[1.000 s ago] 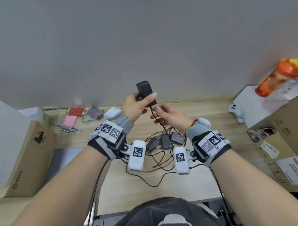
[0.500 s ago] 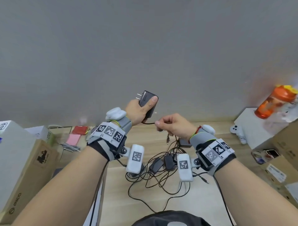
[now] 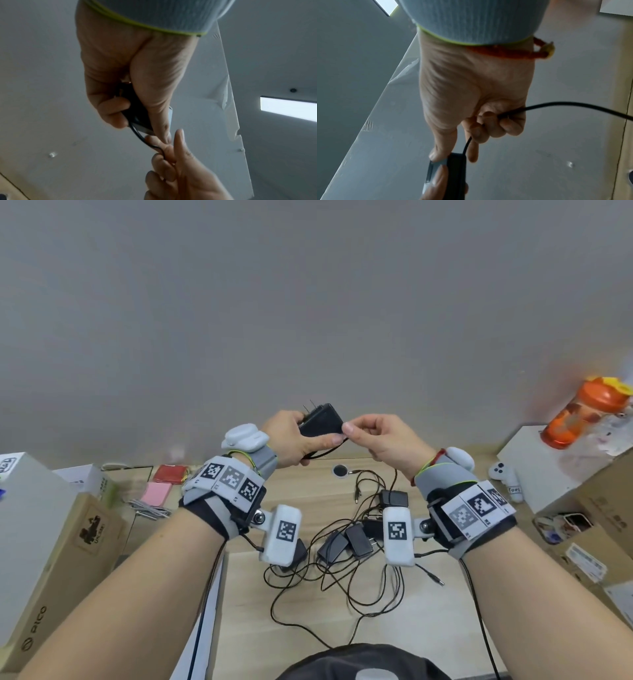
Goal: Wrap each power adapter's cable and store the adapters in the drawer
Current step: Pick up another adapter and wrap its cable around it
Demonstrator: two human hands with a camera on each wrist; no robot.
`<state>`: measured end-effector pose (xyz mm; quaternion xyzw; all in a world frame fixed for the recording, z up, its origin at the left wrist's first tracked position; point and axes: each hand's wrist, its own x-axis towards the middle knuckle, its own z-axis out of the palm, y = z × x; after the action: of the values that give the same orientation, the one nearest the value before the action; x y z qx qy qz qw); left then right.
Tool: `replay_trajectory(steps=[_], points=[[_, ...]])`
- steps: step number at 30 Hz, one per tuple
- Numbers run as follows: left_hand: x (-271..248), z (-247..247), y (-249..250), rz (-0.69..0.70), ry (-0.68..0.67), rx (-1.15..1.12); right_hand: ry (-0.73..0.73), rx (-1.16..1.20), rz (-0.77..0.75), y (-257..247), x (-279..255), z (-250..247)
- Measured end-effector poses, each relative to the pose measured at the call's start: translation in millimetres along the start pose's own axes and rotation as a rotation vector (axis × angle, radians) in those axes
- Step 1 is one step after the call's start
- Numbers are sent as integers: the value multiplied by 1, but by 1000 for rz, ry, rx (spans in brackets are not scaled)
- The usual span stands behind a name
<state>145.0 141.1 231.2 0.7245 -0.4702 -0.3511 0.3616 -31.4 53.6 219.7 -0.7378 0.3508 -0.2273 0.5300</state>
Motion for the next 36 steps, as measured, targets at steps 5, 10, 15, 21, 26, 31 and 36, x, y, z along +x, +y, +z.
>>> replay_trajectory(steps=[5,10,15,21,26,31,36], points=[[-4,-4,2,19,-115,-10,-58,45,-48,-7,-10,4],[-4,2,6,-9,-68,-183,-18,62,-43,-8,-9,10],[-3,8,16,-68,23,-479,21,112,-17,-2,-5,14],[-1,3,23,-31,-16,-352,-5,108,20,-13,-10,5],[2,9,26,-83,40,-449,-26,42,16,-13,-12,7],[1,14,24,-79,90,-529,-55,7,-16,-18,-15,5],[2,1,28,-37,193,-501,-54,-185,-35,-11,-17,-5]])
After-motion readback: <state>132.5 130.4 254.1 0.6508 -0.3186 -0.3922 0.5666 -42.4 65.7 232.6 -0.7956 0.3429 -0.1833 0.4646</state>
